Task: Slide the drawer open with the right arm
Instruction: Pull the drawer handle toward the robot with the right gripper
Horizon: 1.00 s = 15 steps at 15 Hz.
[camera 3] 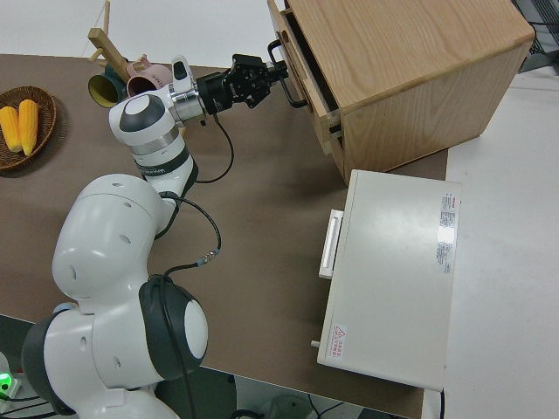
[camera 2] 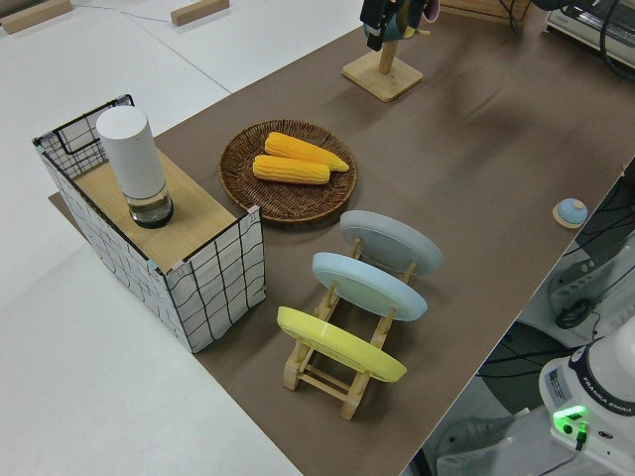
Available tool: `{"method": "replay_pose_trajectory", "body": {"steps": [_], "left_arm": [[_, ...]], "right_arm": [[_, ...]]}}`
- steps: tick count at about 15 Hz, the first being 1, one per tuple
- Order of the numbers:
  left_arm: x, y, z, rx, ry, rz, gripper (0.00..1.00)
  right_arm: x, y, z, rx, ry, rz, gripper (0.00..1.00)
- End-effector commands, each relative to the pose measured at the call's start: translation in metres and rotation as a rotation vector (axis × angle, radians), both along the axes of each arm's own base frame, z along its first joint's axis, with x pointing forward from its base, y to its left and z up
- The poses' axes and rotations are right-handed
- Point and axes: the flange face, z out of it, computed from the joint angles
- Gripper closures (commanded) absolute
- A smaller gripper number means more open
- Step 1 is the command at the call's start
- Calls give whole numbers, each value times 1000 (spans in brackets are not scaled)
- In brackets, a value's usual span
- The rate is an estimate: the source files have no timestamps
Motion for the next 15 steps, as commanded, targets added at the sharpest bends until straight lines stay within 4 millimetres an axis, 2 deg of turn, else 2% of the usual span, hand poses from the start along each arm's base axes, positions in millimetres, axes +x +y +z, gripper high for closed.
{"method": "replay_pose_trajectory", "body": {"steps": [1,15], "left_arm": [[4,0,2,16,-8,-8,5],[4,0,2,16,-8,-8,2]], "right_arm": [[-10,27,-5,-74,30,17,952],[-46,104,-3,-85,14,10,953]]}}
